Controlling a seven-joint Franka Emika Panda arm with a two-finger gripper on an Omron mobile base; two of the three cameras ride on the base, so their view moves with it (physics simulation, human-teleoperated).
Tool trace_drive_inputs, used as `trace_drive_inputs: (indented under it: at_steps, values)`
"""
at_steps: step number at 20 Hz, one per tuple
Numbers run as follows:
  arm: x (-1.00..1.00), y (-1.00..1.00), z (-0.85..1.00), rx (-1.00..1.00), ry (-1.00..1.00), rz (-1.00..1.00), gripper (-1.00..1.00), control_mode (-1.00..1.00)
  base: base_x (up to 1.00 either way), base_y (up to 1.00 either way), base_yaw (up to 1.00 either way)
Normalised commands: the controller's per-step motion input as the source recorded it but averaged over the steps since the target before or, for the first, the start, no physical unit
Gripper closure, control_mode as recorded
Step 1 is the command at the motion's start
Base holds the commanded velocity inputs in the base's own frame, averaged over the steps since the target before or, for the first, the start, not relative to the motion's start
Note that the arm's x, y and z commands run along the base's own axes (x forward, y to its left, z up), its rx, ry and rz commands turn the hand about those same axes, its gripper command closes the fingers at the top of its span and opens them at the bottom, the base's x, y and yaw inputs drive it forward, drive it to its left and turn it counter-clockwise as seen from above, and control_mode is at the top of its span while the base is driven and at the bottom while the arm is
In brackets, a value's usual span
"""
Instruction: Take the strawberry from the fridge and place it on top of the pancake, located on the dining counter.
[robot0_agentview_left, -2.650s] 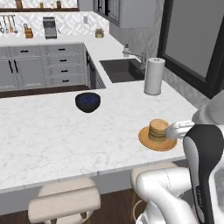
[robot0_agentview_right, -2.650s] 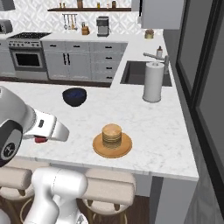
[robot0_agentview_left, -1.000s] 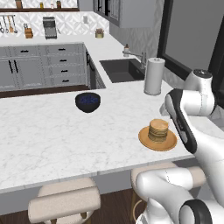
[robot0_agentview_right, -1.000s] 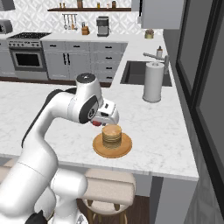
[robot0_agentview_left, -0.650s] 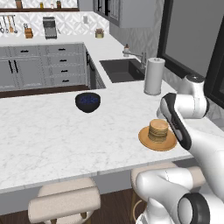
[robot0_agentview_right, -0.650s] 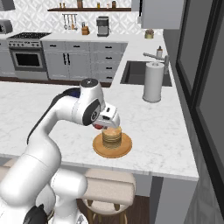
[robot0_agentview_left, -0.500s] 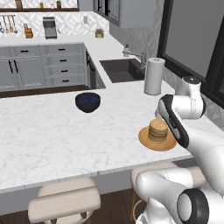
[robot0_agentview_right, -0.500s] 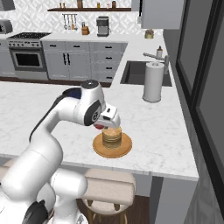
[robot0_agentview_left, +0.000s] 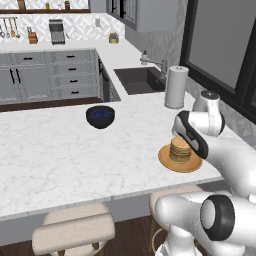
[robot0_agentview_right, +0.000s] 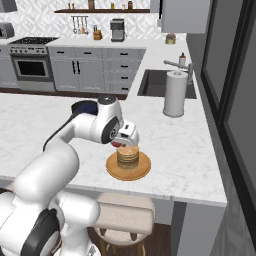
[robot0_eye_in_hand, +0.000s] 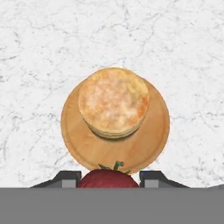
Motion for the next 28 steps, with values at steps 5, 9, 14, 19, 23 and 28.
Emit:
trace_drive_inputs:
  at_steps: [5, 9, 14, 19, 23, 28]
  values:
    - [0.38, -0.07, -0.13, 0.0, 0.0, 0.0, 1.0, -1.0, 0.0, 0.0, 0.0]
    - [0.45, -0.13, -0.06, 0.0, 0.0, 0.0, 1.0, -1.0, 0.0, 0.0, 0.0]
    - [0.05, -0.02, -0.13, 0.0, 0.0, 0.0, 1.0, -1.0, 0.0, 0.0, 0.0]
    - [0.19, -0.03, -0.2, 0.0, 0.0, 0.0, 1.0, -1.0, 0.0, 0.0, 0.0]
    - [0.03, -0.02, -0.23, 0.0, 0.0, 0.0, 1.0, -1.0, 0.0, 0.0, 0.0]
    - [0.08, -0.09, -0.25, 0.0, 0.0, 0.0, 1.0, -1.0, 0.0, 0.0, 0.0]
